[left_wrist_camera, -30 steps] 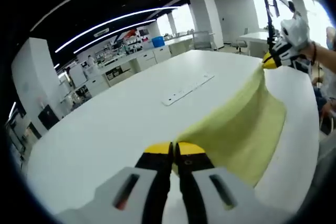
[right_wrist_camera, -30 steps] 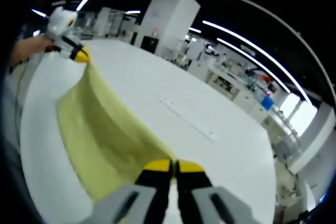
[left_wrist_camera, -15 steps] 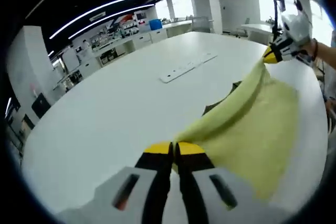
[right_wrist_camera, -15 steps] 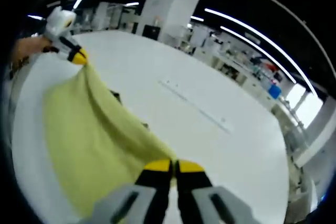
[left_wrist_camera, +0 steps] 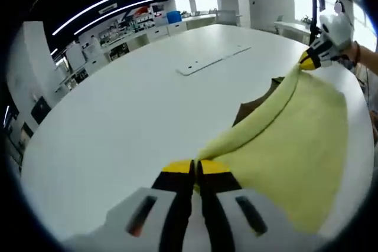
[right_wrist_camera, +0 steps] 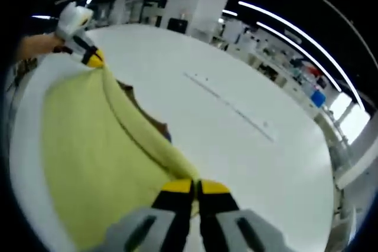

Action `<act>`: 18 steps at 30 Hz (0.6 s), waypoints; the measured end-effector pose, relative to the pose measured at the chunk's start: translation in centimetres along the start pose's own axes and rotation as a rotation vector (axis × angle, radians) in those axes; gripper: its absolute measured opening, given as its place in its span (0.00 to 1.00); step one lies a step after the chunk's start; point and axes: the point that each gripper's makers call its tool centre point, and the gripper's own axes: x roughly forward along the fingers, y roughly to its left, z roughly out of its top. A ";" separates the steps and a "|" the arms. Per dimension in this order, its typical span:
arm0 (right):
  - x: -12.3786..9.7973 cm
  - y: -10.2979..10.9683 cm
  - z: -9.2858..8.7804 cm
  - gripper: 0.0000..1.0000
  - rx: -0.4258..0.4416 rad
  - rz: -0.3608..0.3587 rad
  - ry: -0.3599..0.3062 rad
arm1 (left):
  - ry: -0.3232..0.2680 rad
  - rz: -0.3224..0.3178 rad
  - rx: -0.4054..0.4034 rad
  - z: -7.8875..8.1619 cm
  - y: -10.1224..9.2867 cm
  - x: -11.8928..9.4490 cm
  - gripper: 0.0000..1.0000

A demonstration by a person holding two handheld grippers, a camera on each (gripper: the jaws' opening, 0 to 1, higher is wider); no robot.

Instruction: Fold the garment on the visible template until the final outline fits inside the template.

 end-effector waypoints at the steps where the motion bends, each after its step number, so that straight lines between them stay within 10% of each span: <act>1: 0.1 0.0 -0.1 0.00 0.002 0.001 0.002 | 0.002 -0.004 -0.017 -0.2 0.0 0.1 0.00; 18: -0.9 0.0 0.4 0.04 0.117 0.010 -0.046 | -0.035 -0.003 0.045 0.3 0.1 -1.4 0.07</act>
